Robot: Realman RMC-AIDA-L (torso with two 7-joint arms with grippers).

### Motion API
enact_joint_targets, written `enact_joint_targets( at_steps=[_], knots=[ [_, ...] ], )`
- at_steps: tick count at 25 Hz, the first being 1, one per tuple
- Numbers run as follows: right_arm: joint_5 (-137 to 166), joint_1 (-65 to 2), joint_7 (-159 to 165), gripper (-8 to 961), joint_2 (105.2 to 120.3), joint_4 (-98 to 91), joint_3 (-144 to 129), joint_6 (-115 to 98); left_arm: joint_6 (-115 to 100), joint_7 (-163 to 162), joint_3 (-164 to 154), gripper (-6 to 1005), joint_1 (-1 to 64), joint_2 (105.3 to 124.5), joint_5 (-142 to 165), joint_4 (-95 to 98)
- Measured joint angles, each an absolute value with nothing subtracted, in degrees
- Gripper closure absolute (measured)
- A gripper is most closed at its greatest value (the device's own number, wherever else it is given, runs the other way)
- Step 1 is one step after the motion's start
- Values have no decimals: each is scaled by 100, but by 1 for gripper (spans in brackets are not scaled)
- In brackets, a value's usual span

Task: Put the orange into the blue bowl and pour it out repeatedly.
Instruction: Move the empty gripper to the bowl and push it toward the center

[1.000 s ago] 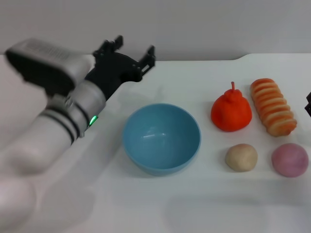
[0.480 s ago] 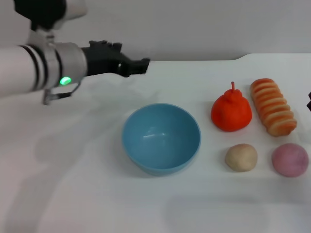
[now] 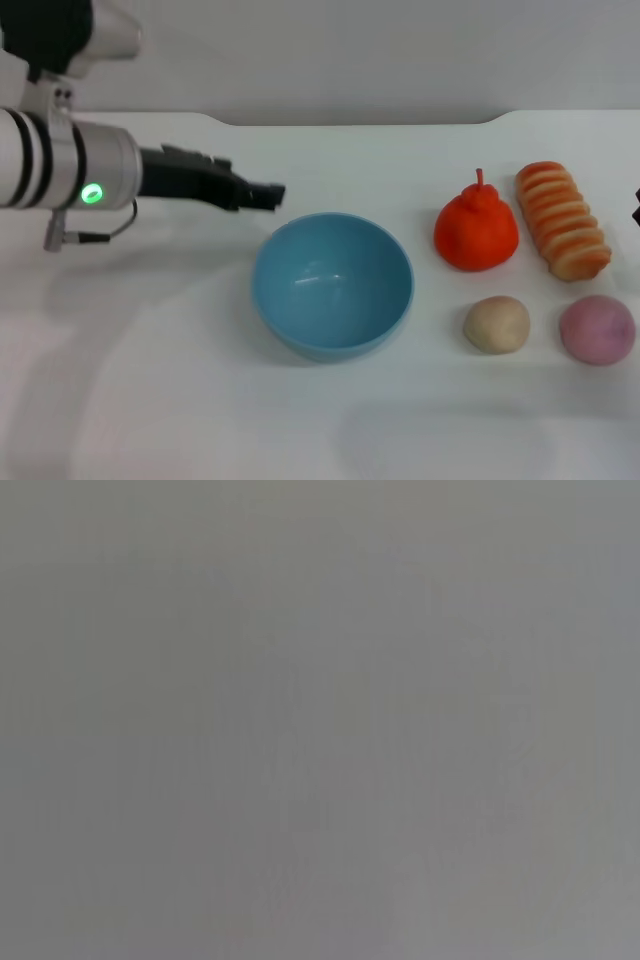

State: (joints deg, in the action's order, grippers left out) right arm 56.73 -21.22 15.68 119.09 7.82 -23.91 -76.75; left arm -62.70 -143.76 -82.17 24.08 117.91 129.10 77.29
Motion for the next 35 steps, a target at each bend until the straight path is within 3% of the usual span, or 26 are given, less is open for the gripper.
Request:
enact_joint_targets(
  at_steps=[35],
  knots=[
    [5668, -2125, 1560, 125, 11918, 783, -2391, -7420, -5487, -14360, -9242, 300, 2612, 11822, 12564, 6320]
  ],
)
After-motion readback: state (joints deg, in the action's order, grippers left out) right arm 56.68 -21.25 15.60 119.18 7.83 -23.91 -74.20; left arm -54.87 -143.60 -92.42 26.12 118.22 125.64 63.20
